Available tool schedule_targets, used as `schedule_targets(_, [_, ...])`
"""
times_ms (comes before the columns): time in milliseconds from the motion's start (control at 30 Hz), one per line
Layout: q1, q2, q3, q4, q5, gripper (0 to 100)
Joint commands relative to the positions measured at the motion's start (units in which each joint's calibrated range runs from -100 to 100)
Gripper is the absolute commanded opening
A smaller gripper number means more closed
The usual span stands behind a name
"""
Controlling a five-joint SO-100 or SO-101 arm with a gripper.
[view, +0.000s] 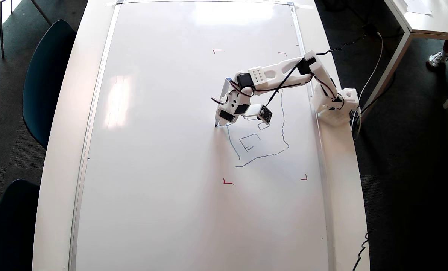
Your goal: Draw on a whiteboard a robot head using a pen attached to the gripper
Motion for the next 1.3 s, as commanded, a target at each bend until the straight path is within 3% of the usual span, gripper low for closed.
schedule_targets(0, [0.61,2.92,-5.20,-0.23,-0.09,1])
schedule_targets(733, [-2.71,4.36,-7.92,-3.70,-0.40,1])
schedule_targets(1267, [2.75,3.51,-8.01,-4.40,-0.09,1])
